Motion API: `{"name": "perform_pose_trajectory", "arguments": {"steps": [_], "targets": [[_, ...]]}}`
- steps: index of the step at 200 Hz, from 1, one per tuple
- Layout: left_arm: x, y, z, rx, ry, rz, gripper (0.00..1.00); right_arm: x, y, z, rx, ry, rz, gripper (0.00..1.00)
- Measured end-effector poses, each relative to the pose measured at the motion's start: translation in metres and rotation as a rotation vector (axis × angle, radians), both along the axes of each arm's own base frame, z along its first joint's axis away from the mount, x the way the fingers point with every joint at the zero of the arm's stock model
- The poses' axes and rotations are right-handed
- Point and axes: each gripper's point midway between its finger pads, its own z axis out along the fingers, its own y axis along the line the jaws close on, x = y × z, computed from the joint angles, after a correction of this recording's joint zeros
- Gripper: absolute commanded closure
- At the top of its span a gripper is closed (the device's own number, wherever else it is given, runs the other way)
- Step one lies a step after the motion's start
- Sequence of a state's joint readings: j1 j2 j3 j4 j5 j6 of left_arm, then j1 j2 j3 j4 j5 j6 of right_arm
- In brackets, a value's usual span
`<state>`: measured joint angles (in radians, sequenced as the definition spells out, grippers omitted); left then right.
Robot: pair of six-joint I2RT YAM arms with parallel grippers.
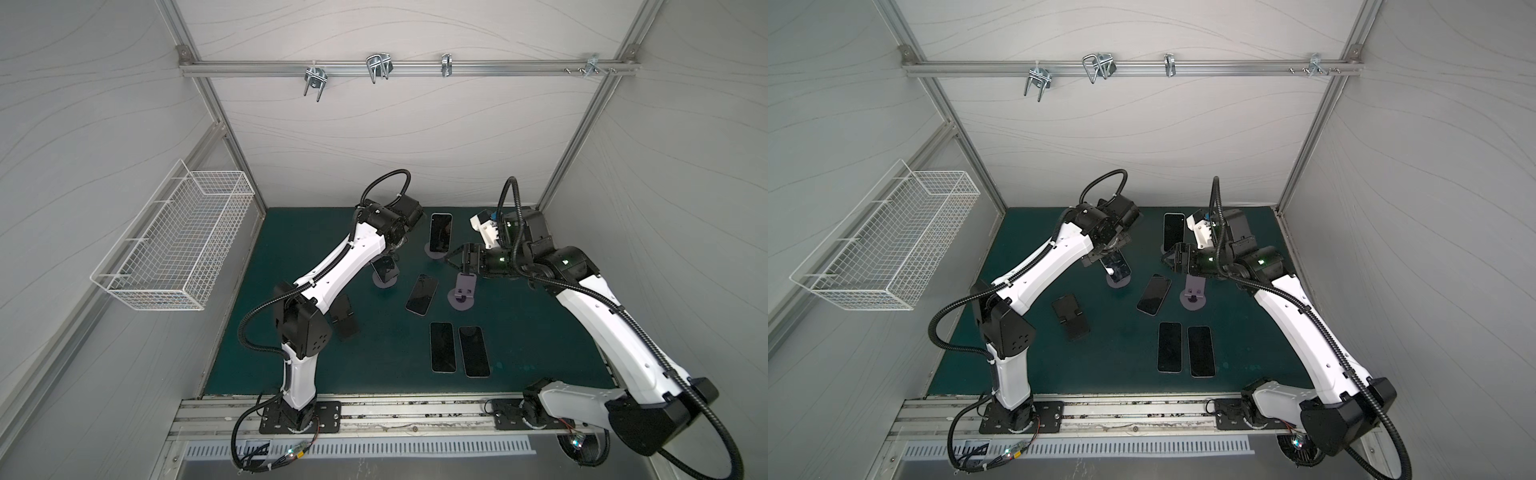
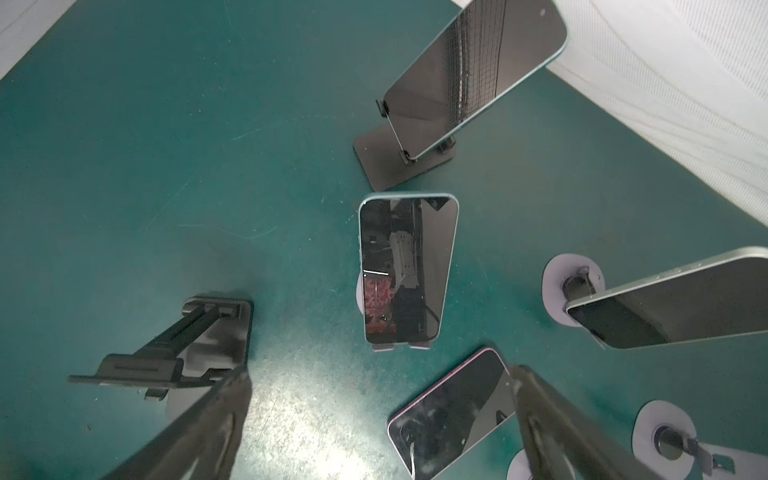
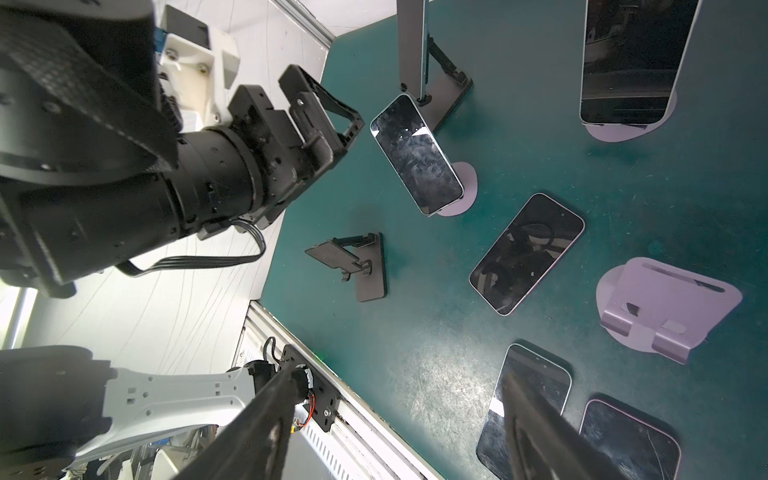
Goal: Remove the phone from the phone stand
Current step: 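Lower the left gripper over the teal-edged phone on the lavender round stand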
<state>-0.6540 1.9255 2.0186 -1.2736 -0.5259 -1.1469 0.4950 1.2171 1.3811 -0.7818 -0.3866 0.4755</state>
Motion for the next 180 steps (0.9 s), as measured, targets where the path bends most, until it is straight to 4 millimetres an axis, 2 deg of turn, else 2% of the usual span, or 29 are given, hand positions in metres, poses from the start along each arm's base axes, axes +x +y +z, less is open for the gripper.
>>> {"name": "perform_pose_trajectory", "arguments": {"steps": [58, 108, 149, 180], "targets": [[0.002, -0.005, -0.010, 0.008, 0.039, 0.004, 0.02, 0.001, 0.003, -0.002, 0.019, 0.010, 0.014, 0.21], [0.005, -0.010, -0.034, 0.038, 0.099, -0.001, 0.02, 0.001, 0.004, -0.001, 0.025, 0.013, 0.019, 0.21], [0.014, -0.020, -0.045, 0.036, 0.119, -0.013, 0.02, 0.002, 0.003, -0.001, 0.026, 0.012, 0.017, 0.21], [0.017, -0.018, -0.057, 0.047, 0.144, -0.006, 0.02, 0.002, 0.003, -0.001, 0.025, 0.011, 0.016, 0.21]]}}
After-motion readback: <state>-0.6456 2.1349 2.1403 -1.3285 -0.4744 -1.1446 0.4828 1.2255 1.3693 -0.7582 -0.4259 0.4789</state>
